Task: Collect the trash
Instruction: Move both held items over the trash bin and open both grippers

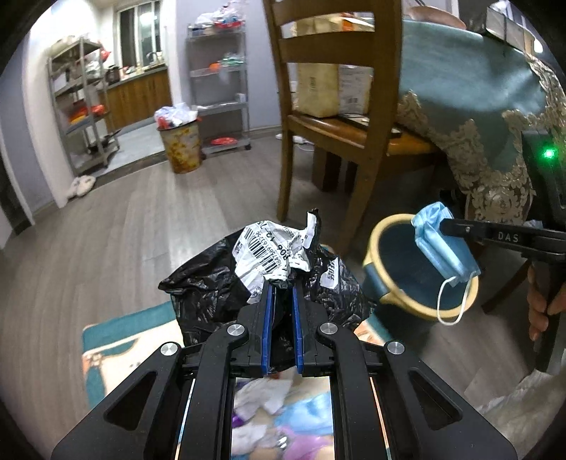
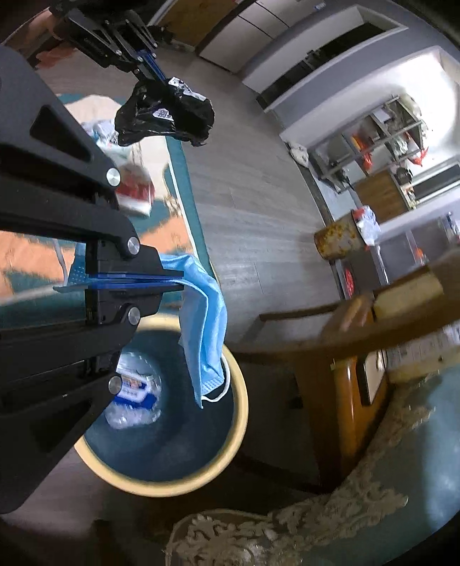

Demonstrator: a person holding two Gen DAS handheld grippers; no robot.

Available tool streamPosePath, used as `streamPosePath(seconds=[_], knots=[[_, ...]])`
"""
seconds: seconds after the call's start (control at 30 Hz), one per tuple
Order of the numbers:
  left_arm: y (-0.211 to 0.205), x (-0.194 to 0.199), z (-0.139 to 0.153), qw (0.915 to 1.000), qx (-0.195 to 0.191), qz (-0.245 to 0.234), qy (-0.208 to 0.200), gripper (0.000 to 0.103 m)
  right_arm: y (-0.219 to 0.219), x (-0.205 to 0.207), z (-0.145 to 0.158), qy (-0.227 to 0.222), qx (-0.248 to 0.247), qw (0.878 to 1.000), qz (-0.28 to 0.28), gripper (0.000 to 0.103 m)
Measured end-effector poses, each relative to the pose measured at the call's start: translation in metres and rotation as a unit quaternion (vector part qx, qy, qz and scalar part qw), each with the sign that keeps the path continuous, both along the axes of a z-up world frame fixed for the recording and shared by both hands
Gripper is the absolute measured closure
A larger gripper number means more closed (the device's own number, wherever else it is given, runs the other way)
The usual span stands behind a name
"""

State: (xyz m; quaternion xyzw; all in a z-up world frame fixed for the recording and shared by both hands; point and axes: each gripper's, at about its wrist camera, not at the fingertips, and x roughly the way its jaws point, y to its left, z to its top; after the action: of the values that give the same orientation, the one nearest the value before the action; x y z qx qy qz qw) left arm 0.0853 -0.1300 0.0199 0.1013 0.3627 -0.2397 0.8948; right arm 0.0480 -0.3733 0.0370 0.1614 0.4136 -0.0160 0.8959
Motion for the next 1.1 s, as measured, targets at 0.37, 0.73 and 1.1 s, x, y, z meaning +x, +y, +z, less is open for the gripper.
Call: streamPosePath(seconds=[0.37,0.73,1.1], knots=[[-0.08,0.015,-0.021,0.9986,-0.005,-0.05,0.015,0.092,-0.088,-0.006,-0.011,0.011,-0.009,0.998,-0.06,0.103],[-0.171,0.013,-0.074,0.9908,0.012,-0.124,0.053,0.091,-0.143,-0.006,-0.052,0.077,-0.018,0.993,-0.084,0.103],[-0.214,0.019,-0.106,0.9874,0.027,-0.148,0.05,0.091,-0.143,-0.003,-0.066,0.082,-0.005,0.993,-0.081,0.102]])
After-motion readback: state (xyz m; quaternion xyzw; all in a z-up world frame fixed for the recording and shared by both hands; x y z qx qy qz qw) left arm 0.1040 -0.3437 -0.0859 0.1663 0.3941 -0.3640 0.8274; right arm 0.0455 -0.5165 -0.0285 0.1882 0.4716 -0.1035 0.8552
